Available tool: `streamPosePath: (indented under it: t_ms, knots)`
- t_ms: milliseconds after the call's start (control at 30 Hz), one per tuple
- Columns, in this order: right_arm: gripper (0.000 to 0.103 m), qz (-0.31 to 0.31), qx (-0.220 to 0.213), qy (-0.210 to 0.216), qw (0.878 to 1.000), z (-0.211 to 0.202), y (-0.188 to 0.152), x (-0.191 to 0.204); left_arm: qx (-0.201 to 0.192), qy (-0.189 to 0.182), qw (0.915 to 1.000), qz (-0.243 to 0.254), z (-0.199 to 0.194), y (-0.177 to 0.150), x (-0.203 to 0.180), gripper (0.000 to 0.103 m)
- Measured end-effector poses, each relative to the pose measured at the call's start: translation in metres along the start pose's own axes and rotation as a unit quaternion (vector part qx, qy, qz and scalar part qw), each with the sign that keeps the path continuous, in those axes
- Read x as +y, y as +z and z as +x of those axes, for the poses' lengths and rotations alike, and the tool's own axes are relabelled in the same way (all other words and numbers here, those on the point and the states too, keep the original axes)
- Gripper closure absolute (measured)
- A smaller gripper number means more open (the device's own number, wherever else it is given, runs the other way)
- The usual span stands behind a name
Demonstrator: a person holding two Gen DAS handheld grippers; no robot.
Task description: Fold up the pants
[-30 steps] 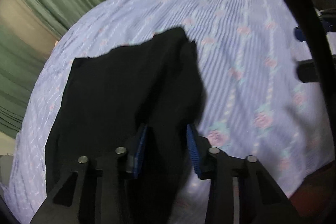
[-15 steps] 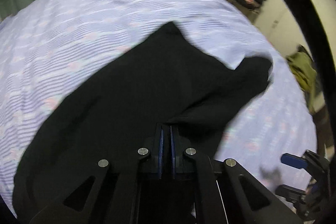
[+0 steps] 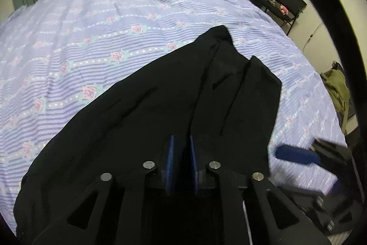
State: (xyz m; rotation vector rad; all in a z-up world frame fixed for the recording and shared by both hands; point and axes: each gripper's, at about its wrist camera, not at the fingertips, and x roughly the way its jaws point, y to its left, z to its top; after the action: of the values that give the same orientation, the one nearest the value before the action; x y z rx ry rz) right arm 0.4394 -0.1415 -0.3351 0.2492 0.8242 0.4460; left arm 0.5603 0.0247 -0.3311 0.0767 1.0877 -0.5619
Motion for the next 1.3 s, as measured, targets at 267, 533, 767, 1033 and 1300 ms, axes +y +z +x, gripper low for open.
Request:
streamPosePath:
  t_ms: [267,533,767,1033,1300]
  knots:
    - [0.092,0.021,0.062,0.044,0.997,0.035,0.003,-0.011,-0.009,0.012,0.9992,0.036,-0.016,-0.008,-0.020,0.082]
    - [0.095,0.020,0.043,-0.004,0.999,-0.053,-0.027,0.013,-0.005,-0.023,0.9962,0.083,-0.030,-0.015,-0.056,0.078]
    - [0.100,0.105,0.121,-0.050,0.986,-0.073,-0.098,0.005,0.052,-0.065,0.9881,0.129,-0.003,-0.046,-0.113,0.077]
    - [0.082,0.176,0.072,-0.135,0.973,-0.095,-0.106,-0.037,0.061,-0.056,0.9860,0.145,-0.007,-0.069,-0.131,0.071]
    - [0.075,0.202,0.006,-0.258,0.945,-0.086,-0.065,-0.115,0.017,-0.025,0.9951,0.094,-0.013,-0.055,-0.111,0.069]
